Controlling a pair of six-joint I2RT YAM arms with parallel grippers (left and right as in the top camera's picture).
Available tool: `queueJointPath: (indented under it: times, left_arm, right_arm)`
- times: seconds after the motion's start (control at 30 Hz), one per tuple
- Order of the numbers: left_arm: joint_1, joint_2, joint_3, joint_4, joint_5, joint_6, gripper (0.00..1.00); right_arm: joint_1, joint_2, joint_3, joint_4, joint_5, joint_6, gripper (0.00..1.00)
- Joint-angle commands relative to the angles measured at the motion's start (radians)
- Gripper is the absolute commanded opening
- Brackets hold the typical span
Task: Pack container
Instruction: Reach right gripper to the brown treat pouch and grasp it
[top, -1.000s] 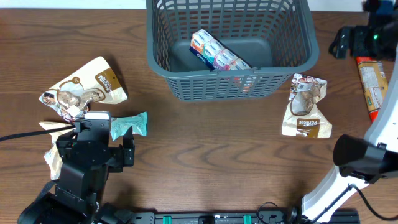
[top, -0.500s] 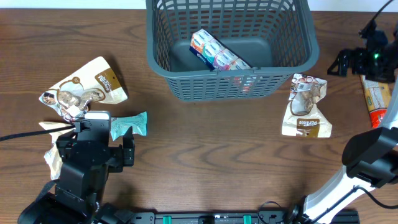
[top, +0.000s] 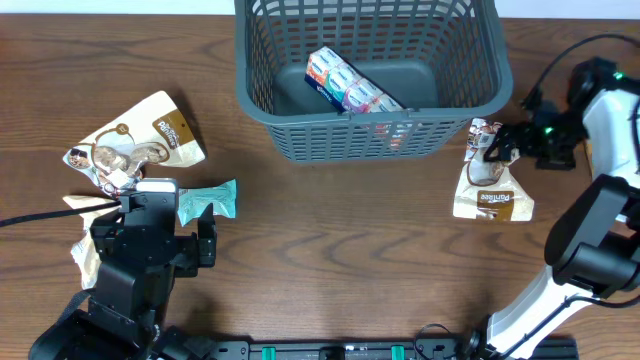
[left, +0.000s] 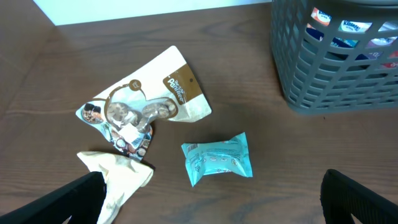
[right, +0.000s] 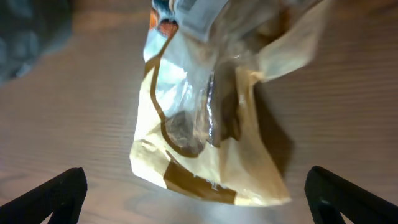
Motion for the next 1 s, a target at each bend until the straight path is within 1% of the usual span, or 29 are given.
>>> queueJointPath:
  times: [0.0,0.27,0.67,0.7,0.8,0.97]
  left_arm:
    - [-0.001,-0.002,0.013,-0.003,-0.013,-0.001,0.99]
    - [-0.001,-0.002,0.013,-0.003,-0.013,-0.001,0.99]
    - [-0.001,-0.002,0.013,-0.003,-0.013,-0.001,0.99]
    - [-0.001,-0.002,0.013,-0.003,-0.012,-0.001,0.99]
    - [-0.001,-0.002,0.013,-0.003,-0.013,-0.001,0.98]
    - [-0.001,-0.002,0.013,-0.003,-0.013,-0.001,0.99]
  right_arm:
    - [0.007,0.005,-0.062,0.041,0.013,-0.022,0.99]
    - [0.007,0.005,-0.106,0.095,0.057,-0.019,0.99]
    - [0.008,0.005,-0.192,0.194,0.052,-0.013,0.99]
    - [0.008,0.005,-0.201,0.203,0.052,-0.010,0.98]
    - [0.010,0.005,-0.224,0.227,0.051,0.013,0.88]
    - [0.011,0.005,-0.257,0.253,0.052,0.016,0.91]
